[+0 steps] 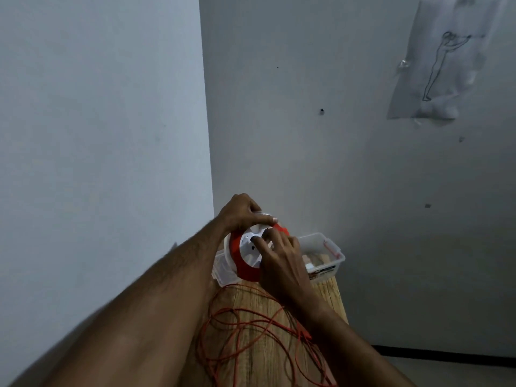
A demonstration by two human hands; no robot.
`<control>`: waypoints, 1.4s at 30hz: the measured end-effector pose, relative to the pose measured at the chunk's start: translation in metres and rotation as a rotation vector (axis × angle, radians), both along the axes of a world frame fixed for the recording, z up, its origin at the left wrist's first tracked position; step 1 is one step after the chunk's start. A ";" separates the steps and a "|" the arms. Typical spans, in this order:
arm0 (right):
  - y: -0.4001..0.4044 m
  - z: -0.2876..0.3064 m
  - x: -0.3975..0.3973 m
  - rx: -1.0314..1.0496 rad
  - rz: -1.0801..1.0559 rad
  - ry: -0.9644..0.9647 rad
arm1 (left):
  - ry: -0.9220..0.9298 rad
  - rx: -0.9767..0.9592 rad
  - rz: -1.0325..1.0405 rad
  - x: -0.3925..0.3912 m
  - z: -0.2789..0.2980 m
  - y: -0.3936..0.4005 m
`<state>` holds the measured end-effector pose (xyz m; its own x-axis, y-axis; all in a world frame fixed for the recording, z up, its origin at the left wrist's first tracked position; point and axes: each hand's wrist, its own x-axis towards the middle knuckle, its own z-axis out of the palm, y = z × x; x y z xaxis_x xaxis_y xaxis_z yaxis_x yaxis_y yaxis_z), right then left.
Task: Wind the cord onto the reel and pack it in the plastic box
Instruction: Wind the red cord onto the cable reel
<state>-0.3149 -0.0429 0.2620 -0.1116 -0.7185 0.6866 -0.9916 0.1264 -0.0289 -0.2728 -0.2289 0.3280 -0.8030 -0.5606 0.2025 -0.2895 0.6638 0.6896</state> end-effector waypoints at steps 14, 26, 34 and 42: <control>-0.005 0.009 0.003 0.024 -0.121 0.058 | -0.008 0.053 -0.027 -0.004 0.004 0.010; -0.034 0.018 0.016 -0.384 -0.241 -1.275 | 0.017 -0.028 0.031 -0.012 0.007 0.011; -0.040 0.034 0.020 -0.560 -0.271 -2.032 | 0.011 -0.033 0.047 -0.010 0.000 0.008; -0.008 0.007 -0.004 0.005 -0.026 -0.078 | 0.028 0.047 0.045 -0.003 0.003 0.003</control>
